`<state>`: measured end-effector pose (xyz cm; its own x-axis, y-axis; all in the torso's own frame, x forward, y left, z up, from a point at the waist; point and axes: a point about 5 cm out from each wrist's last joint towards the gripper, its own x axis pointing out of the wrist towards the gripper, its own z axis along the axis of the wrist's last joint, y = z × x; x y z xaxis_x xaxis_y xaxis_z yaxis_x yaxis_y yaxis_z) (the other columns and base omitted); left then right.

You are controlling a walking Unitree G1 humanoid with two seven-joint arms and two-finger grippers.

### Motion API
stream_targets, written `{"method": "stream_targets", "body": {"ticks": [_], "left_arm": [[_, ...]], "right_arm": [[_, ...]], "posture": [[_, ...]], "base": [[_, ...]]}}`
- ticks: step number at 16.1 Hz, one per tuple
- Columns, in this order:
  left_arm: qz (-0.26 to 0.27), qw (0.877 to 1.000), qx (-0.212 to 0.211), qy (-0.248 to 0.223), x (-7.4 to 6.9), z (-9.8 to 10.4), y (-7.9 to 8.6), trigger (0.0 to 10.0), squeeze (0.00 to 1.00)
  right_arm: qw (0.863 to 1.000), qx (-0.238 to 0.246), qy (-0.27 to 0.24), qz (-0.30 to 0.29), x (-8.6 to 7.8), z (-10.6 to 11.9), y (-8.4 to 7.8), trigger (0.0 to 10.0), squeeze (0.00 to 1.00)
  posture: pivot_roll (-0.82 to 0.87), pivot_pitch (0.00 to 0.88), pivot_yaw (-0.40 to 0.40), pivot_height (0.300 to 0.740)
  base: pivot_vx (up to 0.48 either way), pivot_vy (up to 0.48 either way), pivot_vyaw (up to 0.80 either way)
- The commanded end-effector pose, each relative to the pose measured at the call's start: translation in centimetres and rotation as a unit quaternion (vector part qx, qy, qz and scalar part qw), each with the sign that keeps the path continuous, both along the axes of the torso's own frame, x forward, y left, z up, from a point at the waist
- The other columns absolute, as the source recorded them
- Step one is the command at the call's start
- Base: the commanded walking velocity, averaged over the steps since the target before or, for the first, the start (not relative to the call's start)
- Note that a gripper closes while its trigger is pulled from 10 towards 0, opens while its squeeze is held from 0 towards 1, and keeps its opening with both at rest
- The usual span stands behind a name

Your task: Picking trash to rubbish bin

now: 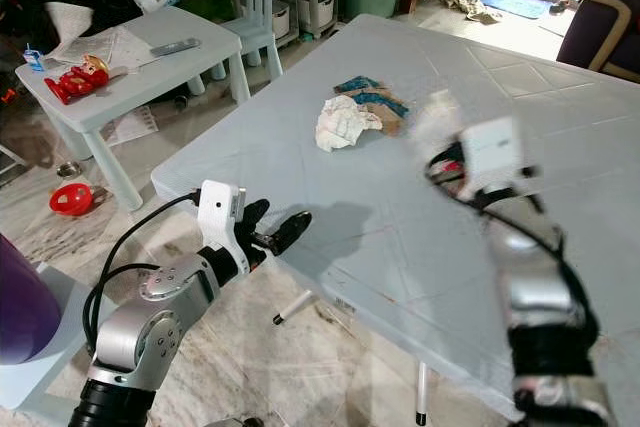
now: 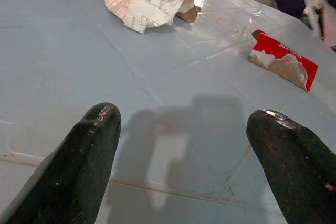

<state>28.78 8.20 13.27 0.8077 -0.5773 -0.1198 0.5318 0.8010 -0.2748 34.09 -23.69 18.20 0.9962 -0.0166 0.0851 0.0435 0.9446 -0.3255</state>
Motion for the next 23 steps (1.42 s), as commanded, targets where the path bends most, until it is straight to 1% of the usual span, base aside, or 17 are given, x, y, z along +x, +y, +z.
{"method": "stream_targets", "body": {"ticks": [1,3,5,6,9,11,13,14,15,17,19,20,23], "left_arm": [[0.008,1.0,0.004,-0.008,0.1,0.3,0.1,10.0,0.0],[0.016,1.0,0.004,-0.011,0.2,0.3,0.3,10.0,0.0],[0.02,1.0,0.007,-0.012,0.2,0.3,0.5,10.0,0.0],[0.021,1.0,0.008,-0.013,0.2,0.3,0.5,10.0,0.0],[0.022,1.0,0.008,-0.014,0.1,0.3,0.5,10.0,0.0],[0.024,1.0,0.011,-0.017,0.0,0.4,0.6,10.0,0.0],[0.027,0.999,0.013,-0.017,0.0,0.4,0.8,10.0,0.0],[0.03,0.999,0.015,-0.017,-0.1,0.3,0.9,10.0,0.0],[0.034,0.999,0.011,-0.014,-0.1,0.4,1.1,10.0,0.0],[0.036,0.999,0.01,-0.013,0.0,0.4,1.2,10.0,0.0],[0.031,0.999,0.014,-0.018,0.2,0.6,1.1,10.0,0.0],[0.031,0.999,0.022,-0.023,0.3,0.6,1.1,10.0,0.0],[0.03,0.999,0.023,-0.023,0.4,0.6,1.0,10.0,0.0]], "right_arm": [[1.0,-0.013,-0.011,-0.019,0.2,0.4,-0.6,0.0,0.0],[0.996,-0.055,-0.022,-0.062,0.7,0.5,-1.5,0.0,0.0],[0.989,-0.099,-0.007,-0.111,1.3,-0.1,-2.6,0.0,0.0],[0.987,-0.106,0.005,-0.118,1.5,-0.5,-2.8,0.0,0.0],[0.985,-0.118,0.038,-0.122,2.0,-2.0,-2.7,0.0,0.0],[0.983,-0.128,0.055,-0.12,2.5,-2.9,-2.2,0.0,0.0],[0.981,-0.129,0.079,-0.117,2.7,-3.9,-1.9,0.0,0.0],[0.982,-0.114,0.1,-0.111,2.7,-4.6,-1.6,0.0,0.0],[0.989,-0.069,0.111,-0.076,2.9,-5.3,-0.3,0.0,0.0],[0.991,-0.042,0.118,-0.048,2.9,-5.7,0.7,0.0,0.0],[0.991,-0.007,0.134,-0.002,2.8,-6.3,2.0,0.0,0.0],[0.991,0.011,0.129,0.025,2.7,-6.2,2.6,0.0,0.0],[0.985,0.046,0.135,0.093,2.1,-6.0,4.1,0.0,0.0]], "posture": [[-0.05,0.071,-0.024,0.74],[-0.05,0.072,-0.024,0.74],[-0.04,0.077,-0.021,0.74],[-0.04,0.078,-0.021,0.74],[-0.03,0.082,-0.019,0.74],[-0.02,0.086,-0.02,0.74],[-0.01,0.088,-0.02,0.74],[0.0,0.088,-0.02,0.74],[0.0,0.087,-0.019,0.74],[0.0,0.085,-0.015,0.74],[0.0,0.082,-0.009,0.74],[-0.01,0.081,-0.006,0.74],[-0.01,0.076,0.0,0.74]], "base": [[0.0,0.0,0.0],[0.0,0.0,0.0],[0.0,0.0,0.0],[0.0,0.0,0.0],[0.0,0.0,0.0],[0.0,0.0,0.0],[0.0,0.0,0.0],[0.0,0.0,0.0],[0.0,0.0,0.0],[0.0,0.0,0.0],[0.0,0.0,0.0],[0.0,0.0,0.0],[0.0,0.0,0.0]]}}
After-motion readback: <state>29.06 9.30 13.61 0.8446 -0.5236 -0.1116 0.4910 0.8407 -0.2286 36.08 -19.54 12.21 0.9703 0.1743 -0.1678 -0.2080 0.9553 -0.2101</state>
